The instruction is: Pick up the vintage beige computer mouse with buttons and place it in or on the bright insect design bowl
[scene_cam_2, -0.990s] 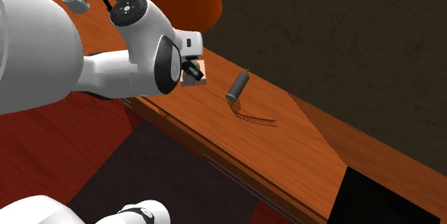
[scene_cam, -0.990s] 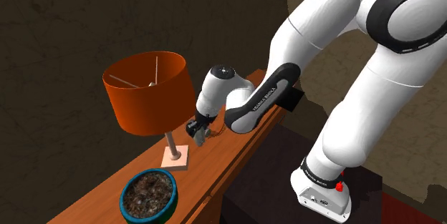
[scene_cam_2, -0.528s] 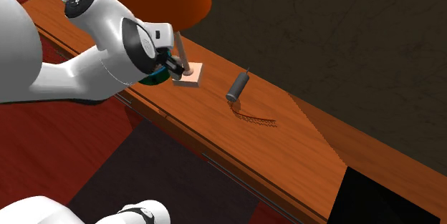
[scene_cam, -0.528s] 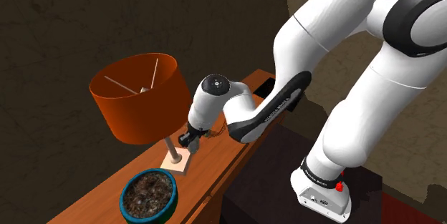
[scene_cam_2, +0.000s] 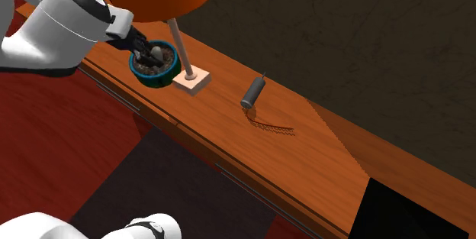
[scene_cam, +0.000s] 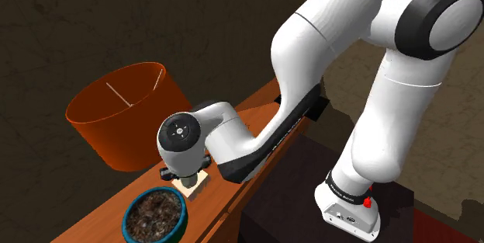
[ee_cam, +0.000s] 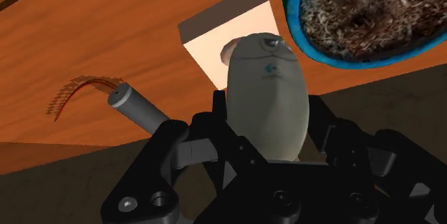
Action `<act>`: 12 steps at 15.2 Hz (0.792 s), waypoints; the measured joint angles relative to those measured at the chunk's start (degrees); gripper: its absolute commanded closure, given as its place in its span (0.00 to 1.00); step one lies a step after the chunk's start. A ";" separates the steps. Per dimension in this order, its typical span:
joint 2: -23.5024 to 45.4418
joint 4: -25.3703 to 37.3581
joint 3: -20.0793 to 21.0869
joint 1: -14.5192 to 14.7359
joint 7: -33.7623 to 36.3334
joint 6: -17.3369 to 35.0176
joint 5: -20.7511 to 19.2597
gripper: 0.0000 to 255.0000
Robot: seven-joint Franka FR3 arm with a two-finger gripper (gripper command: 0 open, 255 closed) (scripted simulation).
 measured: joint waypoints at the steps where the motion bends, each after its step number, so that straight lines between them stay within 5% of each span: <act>1: 3.50 3.55 3.01 -0.23 5.47 -5.50 -0.89 1.00; 2: 8.50 7.85 6.37 -0.61 13.00 -11.56 -4.10 0.00; 5: 7.26 5.67 7.06 -0.78 17.15 -9.92 -6.57 0.00; 8: 2.70 -1.81 6.40 1.79 31.95 -2.08 -18.89 0.00; 12: 5.04 -2.33 4.78 2.59 37.83 -0.80 -25.70 0.00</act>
